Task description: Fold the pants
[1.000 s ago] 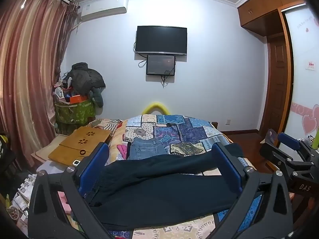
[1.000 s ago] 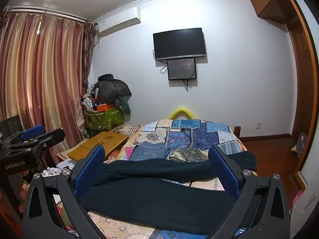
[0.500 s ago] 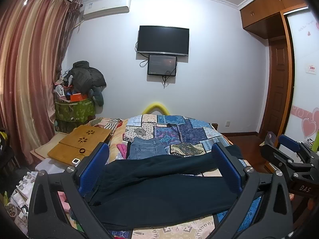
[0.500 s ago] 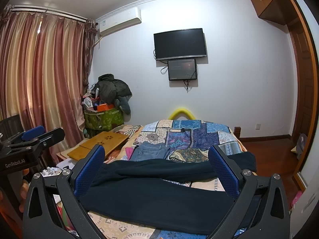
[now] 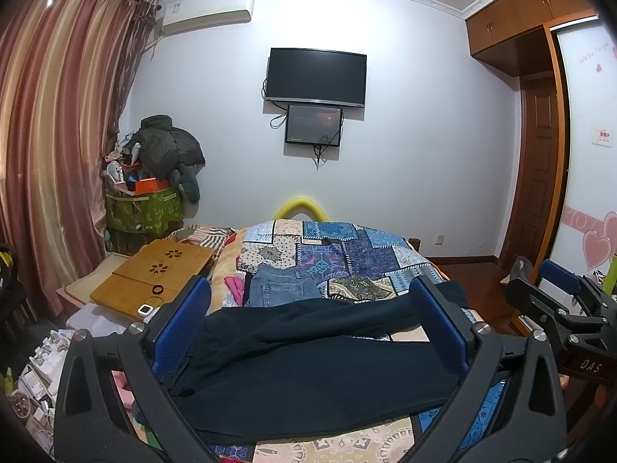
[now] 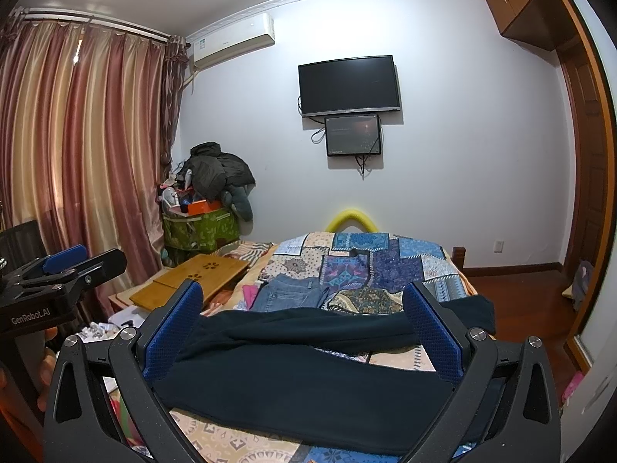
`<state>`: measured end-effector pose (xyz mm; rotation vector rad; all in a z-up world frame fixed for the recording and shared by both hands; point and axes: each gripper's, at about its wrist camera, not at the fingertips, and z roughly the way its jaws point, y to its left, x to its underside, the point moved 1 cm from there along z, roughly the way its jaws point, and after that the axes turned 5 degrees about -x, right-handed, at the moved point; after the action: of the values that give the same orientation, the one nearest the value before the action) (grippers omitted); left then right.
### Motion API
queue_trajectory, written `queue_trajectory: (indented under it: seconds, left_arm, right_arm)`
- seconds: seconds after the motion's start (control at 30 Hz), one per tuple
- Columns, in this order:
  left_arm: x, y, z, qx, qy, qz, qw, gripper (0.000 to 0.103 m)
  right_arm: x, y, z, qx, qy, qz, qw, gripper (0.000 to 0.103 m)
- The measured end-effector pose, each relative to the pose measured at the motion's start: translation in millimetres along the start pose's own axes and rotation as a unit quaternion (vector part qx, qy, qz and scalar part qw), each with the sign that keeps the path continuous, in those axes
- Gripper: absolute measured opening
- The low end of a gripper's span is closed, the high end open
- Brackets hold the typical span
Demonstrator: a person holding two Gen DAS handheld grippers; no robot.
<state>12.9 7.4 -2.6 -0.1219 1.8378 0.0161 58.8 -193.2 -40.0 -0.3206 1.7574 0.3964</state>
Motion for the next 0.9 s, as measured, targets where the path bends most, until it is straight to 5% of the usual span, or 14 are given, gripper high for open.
queue_trajectory:
  seconds: [0.9]
  left_arm:
    - [-4.6, -4.8, -4.4, 0.002, -0.001, 0.0, 1.0, 0.103]
  right_arm:
    - [1.0, -3.6, -1.4, 0.006, -0.004, -0.004, 1.0, 0.103]
